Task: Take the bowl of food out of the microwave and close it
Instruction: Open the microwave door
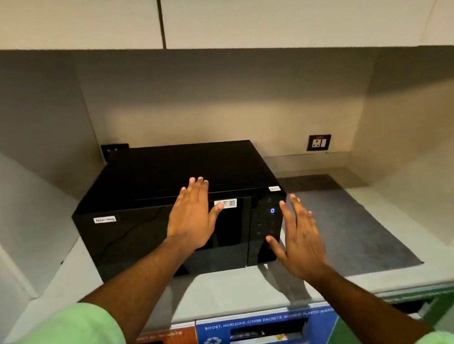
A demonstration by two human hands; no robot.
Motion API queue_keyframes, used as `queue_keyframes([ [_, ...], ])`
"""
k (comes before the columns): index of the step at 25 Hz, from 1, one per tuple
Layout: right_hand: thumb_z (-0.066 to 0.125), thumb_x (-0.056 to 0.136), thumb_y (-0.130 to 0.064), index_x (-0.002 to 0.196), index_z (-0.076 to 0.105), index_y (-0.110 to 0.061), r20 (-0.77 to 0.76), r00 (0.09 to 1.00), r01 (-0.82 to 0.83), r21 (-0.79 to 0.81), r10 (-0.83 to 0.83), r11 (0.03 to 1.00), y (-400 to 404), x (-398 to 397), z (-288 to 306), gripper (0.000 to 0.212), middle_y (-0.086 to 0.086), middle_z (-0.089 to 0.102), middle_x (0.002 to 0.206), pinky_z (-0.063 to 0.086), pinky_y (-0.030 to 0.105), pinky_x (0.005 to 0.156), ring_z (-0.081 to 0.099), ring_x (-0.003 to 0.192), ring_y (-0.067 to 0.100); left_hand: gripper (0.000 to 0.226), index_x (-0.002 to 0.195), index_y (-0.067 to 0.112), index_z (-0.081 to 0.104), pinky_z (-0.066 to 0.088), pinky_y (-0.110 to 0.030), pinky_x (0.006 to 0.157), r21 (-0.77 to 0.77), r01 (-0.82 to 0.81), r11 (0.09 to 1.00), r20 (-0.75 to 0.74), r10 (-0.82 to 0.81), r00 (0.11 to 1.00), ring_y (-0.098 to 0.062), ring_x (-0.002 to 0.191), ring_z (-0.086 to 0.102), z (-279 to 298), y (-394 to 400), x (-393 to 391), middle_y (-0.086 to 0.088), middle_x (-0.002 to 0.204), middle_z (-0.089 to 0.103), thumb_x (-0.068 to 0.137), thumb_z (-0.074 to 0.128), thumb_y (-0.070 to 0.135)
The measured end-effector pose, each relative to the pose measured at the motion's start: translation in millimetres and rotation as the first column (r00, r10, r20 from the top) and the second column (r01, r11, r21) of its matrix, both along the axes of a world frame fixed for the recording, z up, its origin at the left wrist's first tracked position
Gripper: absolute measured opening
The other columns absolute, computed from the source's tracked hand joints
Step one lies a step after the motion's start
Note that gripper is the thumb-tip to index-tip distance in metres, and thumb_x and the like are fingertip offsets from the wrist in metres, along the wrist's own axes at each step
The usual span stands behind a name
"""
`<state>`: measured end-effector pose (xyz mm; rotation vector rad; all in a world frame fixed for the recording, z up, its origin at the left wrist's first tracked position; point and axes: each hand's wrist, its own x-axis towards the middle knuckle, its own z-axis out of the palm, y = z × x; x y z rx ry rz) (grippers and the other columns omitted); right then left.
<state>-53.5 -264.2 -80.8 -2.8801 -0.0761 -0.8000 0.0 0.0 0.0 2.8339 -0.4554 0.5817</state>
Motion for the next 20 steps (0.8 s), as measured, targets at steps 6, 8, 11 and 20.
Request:
queue_keyframes([
  [6, 0.051, 0.089, -0.071, 0.162, 0.012, -0.009, -0.221, 0.974, 0.100, 0.235, -0.047, 0.967, -13, 2, -72, 0.104, 0.012, 0.020, 0.171, 0.028, 0.043, 0.126, 0.025, 0.157, 0.030, 0.066, 0.156, 0.015, 0.033, 0.029, -0.042, 0.125, 0.133, -0.113, 0.985, 0.123, 0.097, 0.988, -0.023, 0.152, 0.033, -21, -5, 10, -0.005, 0.163, 0.039, 0.102, 0.028, 0.053],
  [8, 0.060, 0.087, -0.066, 0.161, 0.019, -0.007, -0.267, 0.963, 0.106, 0.323, -0.017, 0.941, -14, 10, -89, 0.103, 0.012, 0.026, 0.169, 0.032, 0.043, 0.125, 0.031, 0.155, 0.031, 0.066, 0.156, 0.016, 0.033, 0.030, -0.041, 0.124, 0.167, -0.136, 0.977, 0.146, 0.112, 0.983, -0.022, 0.152, 0.034, -23, -5, 12, -0.004, 0.163, 0.038, 0.102, 0.028, 0.053],
  [11, 0.072, 0.084, -0.055, 0.161, 0.015, -0.013, -0.339, 0.938, 0.124, 0.518, 0.070, 0.846, -7, 25, -113, 0.104, 0.008, 0.024, 0.170, 0.033, 0.042, 0.125, 0.031, 0.154, 0.028, 0.063, 0.152, 0.014, 0.041, 0.035, -0.042, 0.121, 0.157, -0.157, 0.975, 0.182, 0.128, 0.975, -0.023, 0.148, 0.042, -26, -6, 16, -0.005, 0.158, 0.046, 0.102, 0.033, 0.051],
  [20, 0.078, 0.083, -0.038, 0.153, 0.031, -0.017, -0.376, 0.926, 0.306, 0.788, 0.023, 0.535, 32, 49, -141, 0.087, 0.012, 0.062, 0.141, 0.054, 0.043, 0.102, 0.062, 0.127, 0.034, 0.057, 0.148, 0.016, 0.046, 0.034, -0.040, 0.120, 0.090, -0.150, 0.985, 0.269, 0.121, 0.956, -0.021, 0.146, 0.044, -44, -3, 27, -0.003, 0.154, 0.051, 0.103, 0.038, 0.050],
])
